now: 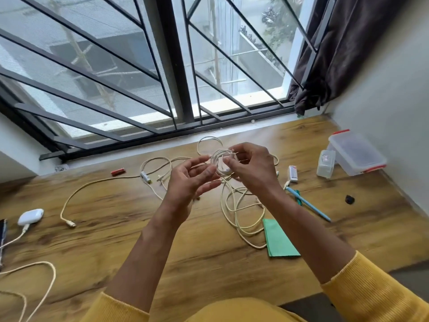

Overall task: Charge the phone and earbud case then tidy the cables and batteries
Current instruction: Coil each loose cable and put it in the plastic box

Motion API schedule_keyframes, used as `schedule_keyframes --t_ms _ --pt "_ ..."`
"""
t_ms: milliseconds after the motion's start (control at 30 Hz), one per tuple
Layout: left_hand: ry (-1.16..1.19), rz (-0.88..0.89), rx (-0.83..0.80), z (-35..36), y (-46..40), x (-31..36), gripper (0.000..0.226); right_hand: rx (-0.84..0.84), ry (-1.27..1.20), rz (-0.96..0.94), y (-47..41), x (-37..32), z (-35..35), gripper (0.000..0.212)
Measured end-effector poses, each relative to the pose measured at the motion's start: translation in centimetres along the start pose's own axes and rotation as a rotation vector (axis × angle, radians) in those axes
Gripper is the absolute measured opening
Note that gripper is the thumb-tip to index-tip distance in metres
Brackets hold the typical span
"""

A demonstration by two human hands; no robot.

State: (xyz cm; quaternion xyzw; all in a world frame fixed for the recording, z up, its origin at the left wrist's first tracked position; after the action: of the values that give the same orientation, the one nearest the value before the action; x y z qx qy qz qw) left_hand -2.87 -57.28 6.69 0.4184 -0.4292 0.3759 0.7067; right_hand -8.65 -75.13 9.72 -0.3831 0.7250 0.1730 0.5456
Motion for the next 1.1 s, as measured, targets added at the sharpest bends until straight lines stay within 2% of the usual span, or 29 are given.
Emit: schedule_keyframes --t_ms 100,233,500,633,733,867,933,1033,1100 --pt "0.015 0.011 -0.031 2.1 -0.5 -0.5 0.052 -0.005 -0.01 0.022 -0.4 1.3 -1.8 0.023" --pt "-0.076 0.055 -0.019 5.0 -1.3 -1.4 0.036 -0.008 -0.032 0.036 -1.0 2.9 -4.3 0.022" --pt "-0.25 0.089 -0.044 12.8 -3.2 -4.1 0.023 0.11 -0.004 0.058 -2.5 7.1 -11.3 0.021" --pt "-0.193 -0.048 -0.105 16.5 -4.3 -6.3 0.019 0.161 0.013 0.062 -3.3 9.0 -14.2 0.022" --pt "-0.135 -0.172 -0.169 19.0 -4.9 -7.9 0.015 0.131 0.005 0.073 -3.9 9.8 -15.1 0.02" --pt "-0.101 -0.307 -0.184 21.3 -5.9 -10.2 0.02 0.077 0.039 0.136 -4.5 11.5 -16.2 0.047" --pt "-0.121 -0.339 -0.159 21.9 -6.7 -10.9 0.023 0.152 0.053 0.188 -4.9 13.2 -18.0 0.047" --pt "-0.202 -0.321 -0.136 23.3 -8.2 -11.2 0.024 0.374 0.13 0.281 -5.2 15.7 -22.4 0.024" --pt "-0.291 -0.26 -0.134 24.4 -9.5 -10.9 0.025 0.494 0.174 0.371 -4.9 17.4 -25.1 0.021"
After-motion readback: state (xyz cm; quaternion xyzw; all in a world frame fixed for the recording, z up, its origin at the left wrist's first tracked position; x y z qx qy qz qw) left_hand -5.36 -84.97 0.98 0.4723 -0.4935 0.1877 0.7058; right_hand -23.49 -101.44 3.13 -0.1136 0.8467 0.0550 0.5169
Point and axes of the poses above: each hand's wrist, its own y-axis away from the middle knuckle, its own z-axis out of the palm, x = y × z, the point moved 9 cm from there along -y, towards the middle knuckle, and after that the axes turned 8 degrees about x, right-handed, at the moved point
